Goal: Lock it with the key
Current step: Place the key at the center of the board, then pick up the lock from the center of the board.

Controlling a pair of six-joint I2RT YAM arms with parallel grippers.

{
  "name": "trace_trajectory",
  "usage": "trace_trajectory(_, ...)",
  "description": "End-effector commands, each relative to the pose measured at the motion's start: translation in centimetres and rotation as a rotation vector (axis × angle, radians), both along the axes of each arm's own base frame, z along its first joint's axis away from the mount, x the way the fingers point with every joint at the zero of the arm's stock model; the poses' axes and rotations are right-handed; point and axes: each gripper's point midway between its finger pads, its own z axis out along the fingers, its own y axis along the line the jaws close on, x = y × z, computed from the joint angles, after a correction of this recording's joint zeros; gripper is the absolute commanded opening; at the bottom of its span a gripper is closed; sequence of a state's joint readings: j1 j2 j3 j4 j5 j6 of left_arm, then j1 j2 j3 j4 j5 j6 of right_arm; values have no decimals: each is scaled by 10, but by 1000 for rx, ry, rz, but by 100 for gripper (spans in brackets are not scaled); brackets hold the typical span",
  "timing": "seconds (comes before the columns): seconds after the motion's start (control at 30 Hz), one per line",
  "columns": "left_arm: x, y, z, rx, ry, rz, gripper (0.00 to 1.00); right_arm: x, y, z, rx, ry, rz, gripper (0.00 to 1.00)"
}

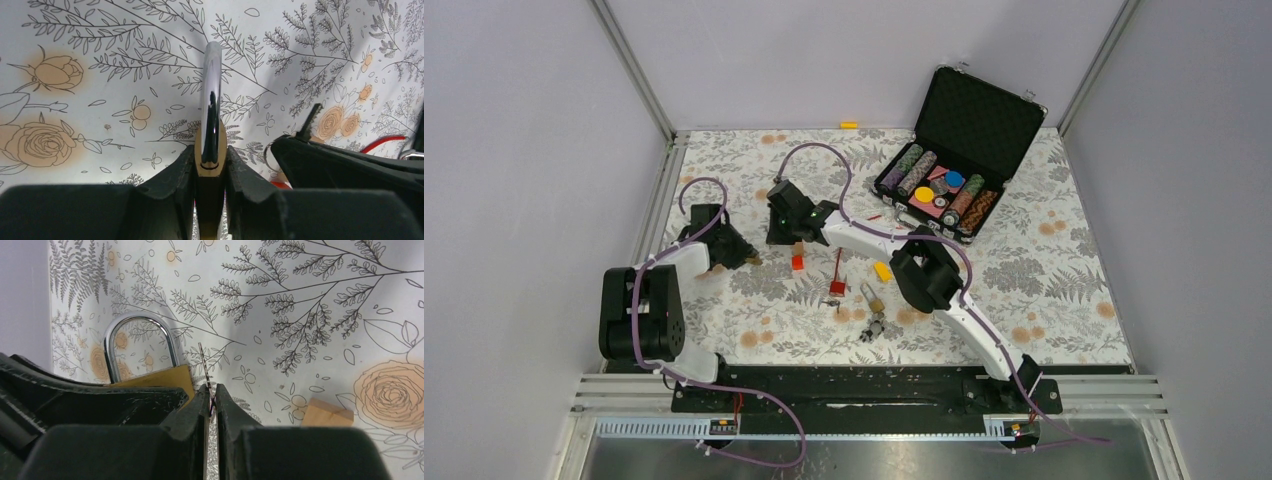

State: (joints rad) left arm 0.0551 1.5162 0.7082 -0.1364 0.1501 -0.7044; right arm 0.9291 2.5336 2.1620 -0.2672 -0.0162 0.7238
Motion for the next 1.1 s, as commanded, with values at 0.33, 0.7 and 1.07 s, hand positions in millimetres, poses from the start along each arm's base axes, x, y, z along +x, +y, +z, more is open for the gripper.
trace_trajectory(0.33, 16, 24, 33, 60, -59, 91, 54, -11, 10, 20, 60, 112, 18, 43)
trace_trajectory(0.7, -2, 44, 68, 149, -117, 173, 88, 2, -49, 114, 18, -69, -96, 61)
trace_trajectory(1.07, -17, 16, 117, 74, -275, 50, 99, -20, -176, 115, -290, -140, -208, 77)
